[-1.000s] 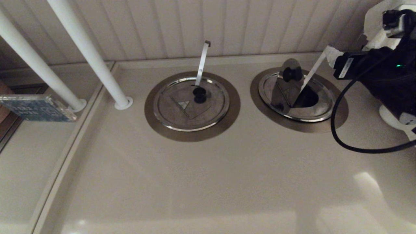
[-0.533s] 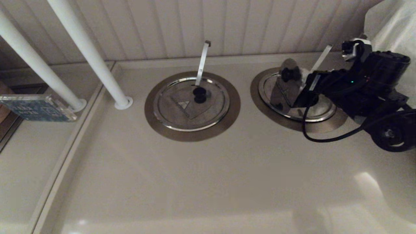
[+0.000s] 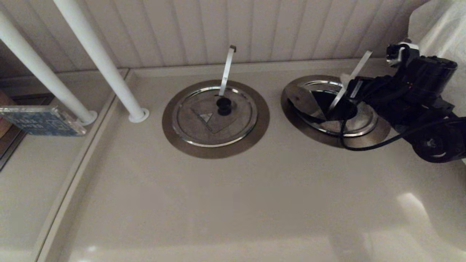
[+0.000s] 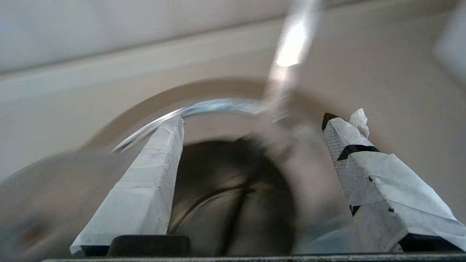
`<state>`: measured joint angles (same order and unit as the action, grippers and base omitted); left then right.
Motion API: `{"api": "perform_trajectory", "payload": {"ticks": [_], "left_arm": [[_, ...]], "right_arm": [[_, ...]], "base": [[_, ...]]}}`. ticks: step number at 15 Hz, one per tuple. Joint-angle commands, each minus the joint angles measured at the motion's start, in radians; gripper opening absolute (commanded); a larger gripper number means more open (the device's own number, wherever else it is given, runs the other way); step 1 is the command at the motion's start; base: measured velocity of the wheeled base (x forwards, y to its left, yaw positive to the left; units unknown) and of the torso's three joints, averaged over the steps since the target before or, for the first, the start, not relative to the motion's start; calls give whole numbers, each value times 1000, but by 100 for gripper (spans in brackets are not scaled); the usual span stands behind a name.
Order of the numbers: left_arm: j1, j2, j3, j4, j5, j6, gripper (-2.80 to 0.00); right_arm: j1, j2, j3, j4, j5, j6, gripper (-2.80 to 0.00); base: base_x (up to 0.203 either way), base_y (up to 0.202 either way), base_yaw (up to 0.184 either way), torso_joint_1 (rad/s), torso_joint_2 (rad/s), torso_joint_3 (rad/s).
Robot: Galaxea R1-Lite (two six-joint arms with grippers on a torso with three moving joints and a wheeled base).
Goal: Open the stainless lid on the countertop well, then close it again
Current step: Stir with a spoon
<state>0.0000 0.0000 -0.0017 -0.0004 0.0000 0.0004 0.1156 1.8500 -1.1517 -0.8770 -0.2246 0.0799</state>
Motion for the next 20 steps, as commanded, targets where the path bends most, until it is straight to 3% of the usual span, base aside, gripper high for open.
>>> {"api": "perform_trajectory", "payload": {"ticks": [1,6,16,20], "left_arm": [[0,0,0,0,0,0,-280],[0,0,0,-1,0,0,-280],[0,0,0,-1,0,0,-280],[0,0,0,-1,0,0,-280]], "right_arm": [[-45,47,-49,10,-10,-15,0],[-51,189,-250,131,-18,-80,0],[-84,461,-638,199,-27,-65,0],[-83,497,-697,219,-24,-46,0]], "base": [[0,0,0,0,0,0],[0,0,0,0,0,0],[0,0,0,0,0,0],[0,0,0,0,0,0]]}}
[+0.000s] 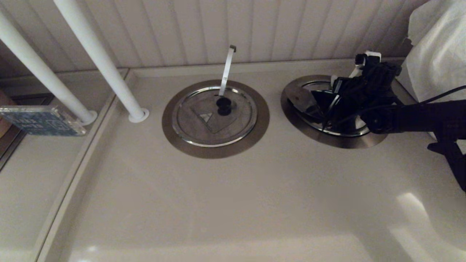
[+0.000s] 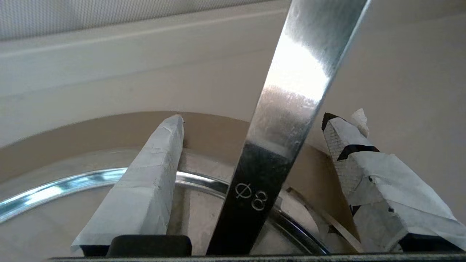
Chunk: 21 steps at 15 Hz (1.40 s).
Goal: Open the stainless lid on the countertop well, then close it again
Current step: Stir with a spoon
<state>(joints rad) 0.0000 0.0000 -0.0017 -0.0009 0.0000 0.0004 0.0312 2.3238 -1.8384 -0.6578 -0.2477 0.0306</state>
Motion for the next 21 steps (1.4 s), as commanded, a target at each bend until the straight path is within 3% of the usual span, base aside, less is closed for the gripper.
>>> {"api": "perform_trajectory", "payload": {"ticks": [1,3,4,13,21], "left_arm": [[0,0,0,0,0,0,-280],[0,0,0,-1,0,0,-280],[0,0,0,0,0,0,-280],[0,0,0,0,0,0,-280],[0,0,0,-1,0,0,-280]], "right_arm": [[7,23,-9,0,-1,10,0],[12,20,-9,0,-2,12,0],[15,19,-8,0,-3,15,-280],[37,-58,52,-12,-4,40,-280],[78,-249,212,-20,-1,39,-280]], "base": [[0,0,0,0,0,0],[0,0,0,0,0,0],[0,0,0,0,0,0],[0,0,0,0,0,0],[0,0,0,0,0,0]]}}
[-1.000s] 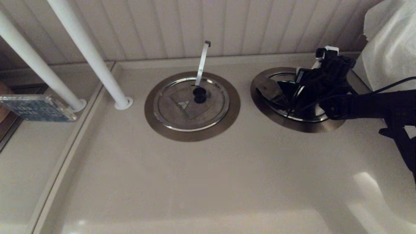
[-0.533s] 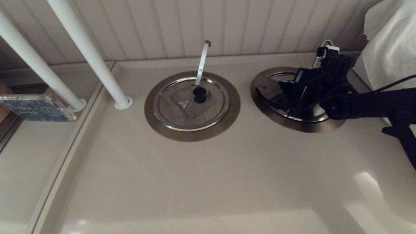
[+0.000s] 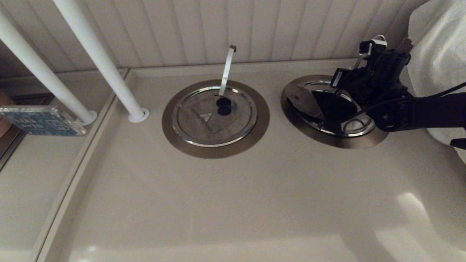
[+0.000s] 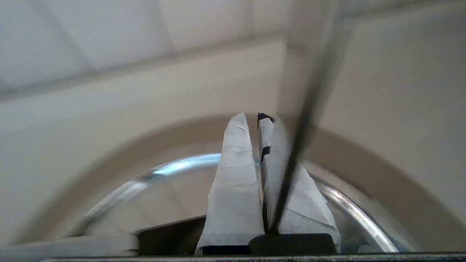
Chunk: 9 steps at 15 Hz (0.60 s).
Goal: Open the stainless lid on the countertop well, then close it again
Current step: Stir with a spoon
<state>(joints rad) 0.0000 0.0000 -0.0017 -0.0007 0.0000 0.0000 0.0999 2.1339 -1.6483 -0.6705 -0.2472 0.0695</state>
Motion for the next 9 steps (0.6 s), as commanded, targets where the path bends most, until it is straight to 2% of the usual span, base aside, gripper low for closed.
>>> {"api": "perform_trajectory", "payload": {"ticks": [1,6,9], "left_arm": [[0,0,0,-1,0,0,-280],[0,0,0,1,0,0,-280],[0,0,0,-1,0,0,-280]], "right_arm": [[10,-72,33,-20,-1,0,-280],[22,-95,75,-41,2,-6,-280],[41,-136,156,-41,39,-10,-280]], "base": [[0,0,0,0,0,0],[0,0,0,0,0,0],[0,0,0,0,0,0]]}}
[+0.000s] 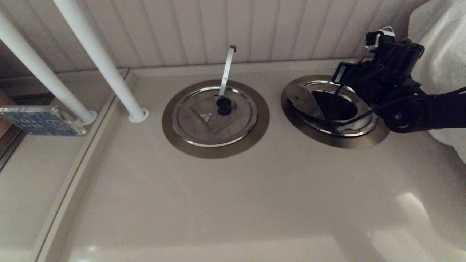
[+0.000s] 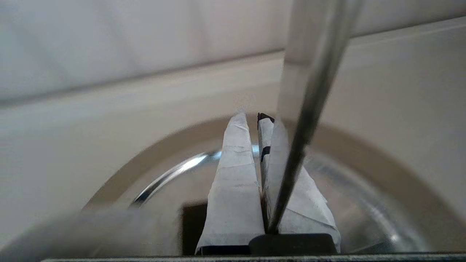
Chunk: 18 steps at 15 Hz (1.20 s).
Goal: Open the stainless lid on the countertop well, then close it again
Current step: Stir with a spoon
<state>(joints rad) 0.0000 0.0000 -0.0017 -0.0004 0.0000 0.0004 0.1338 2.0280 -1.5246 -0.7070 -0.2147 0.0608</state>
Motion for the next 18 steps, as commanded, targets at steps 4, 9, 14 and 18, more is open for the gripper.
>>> {"api": "perform_trajectory", "payload": {"ticks": [4,9,14,18], "left_arm": [[0,0,0,-1,0,0,-280],[0,0,0,0,0,0,-280],[0,0,0,0,0,0,-280],[0,0,0,0,0,1,-280]], "right_arm": [[-18,-43,108,-3,58,-108,-280],[-58,36,14,-11,20,-130,-280],[-13,55,-27,-57,-14,-57,-280],[12,-12,38,-49,-4,-44,-280]], "base": [[0,0,0,0,0,0],[0,0,0,0,0,0],[0,0,0,0,0,0],[0,0,0,0,0,0]]}}
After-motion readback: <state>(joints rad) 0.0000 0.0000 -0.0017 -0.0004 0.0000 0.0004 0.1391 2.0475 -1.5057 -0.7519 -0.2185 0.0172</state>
